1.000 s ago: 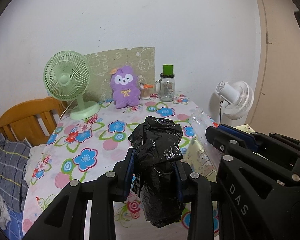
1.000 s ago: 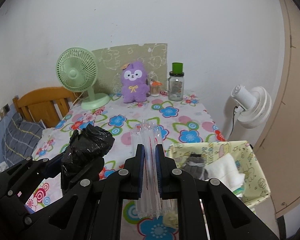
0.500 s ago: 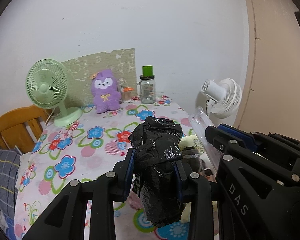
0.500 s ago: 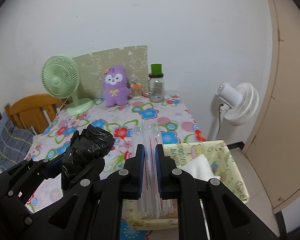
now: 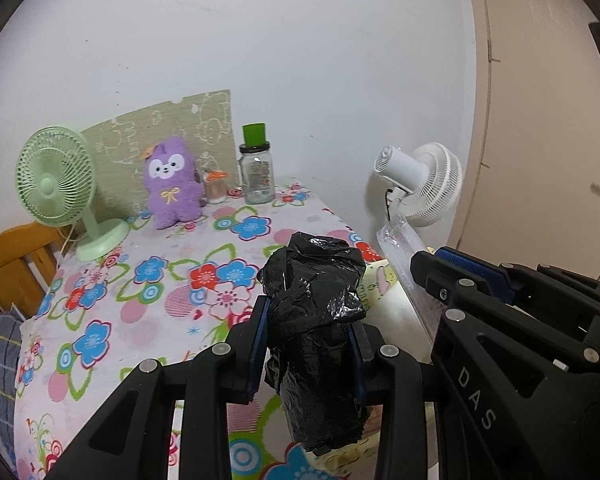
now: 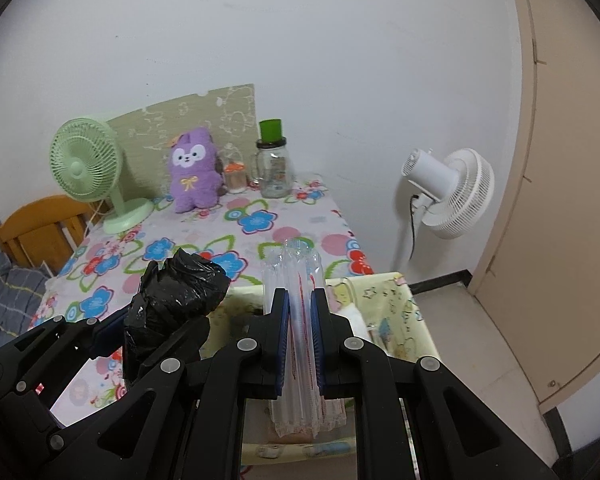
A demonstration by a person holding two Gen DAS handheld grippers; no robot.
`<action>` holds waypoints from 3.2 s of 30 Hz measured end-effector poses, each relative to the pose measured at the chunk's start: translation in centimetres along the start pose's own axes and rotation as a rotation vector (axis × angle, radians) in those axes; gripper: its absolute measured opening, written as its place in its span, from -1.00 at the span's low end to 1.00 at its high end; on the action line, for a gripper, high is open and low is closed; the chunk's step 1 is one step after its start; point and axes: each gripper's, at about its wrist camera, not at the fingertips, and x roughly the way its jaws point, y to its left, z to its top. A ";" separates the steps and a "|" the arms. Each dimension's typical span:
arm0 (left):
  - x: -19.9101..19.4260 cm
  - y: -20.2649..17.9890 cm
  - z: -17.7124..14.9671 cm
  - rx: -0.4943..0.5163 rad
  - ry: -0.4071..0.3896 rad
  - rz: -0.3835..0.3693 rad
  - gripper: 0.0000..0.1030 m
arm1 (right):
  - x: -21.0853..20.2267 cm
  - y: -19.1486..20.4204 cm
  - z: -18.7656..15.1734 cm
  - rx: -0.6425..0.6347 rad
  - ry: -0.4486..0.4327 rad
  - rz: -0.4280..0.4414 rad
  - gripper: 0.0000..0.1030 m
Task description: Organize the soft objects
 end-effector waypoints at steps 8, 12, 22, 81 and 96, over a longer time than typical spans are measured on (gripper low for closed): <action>2.1 -2.1 0.2 0.026 0.032 -0.032 -0.34 | 1.5 -2.5 -0.2 0.027 0.028 -0.033 -0.73; 3.3 -3.0 0.0 0.034 0.058 -0.043 -0.34 | 2.4 -3.6 -0.5 0.043 0.045 -0.040 -0.73; 6.6 -3.9 -0.4 0.038 0.139 -0.023 -0.14 | 4.5 -5.3 -0.9 0.068 0.085 -0.050 -0.73; -3.6 6.5 -3.0 -0.048 0.027 0.065 0.99 | -1.6 5.2 -2.1 0.011 0.018 0.027 0.80; -9.4 12.6 -3.7 -0.146 -0.060 0.188 0.99 | -5.8 10.3 -1.1 -0.067 -0.083 0.074 0.93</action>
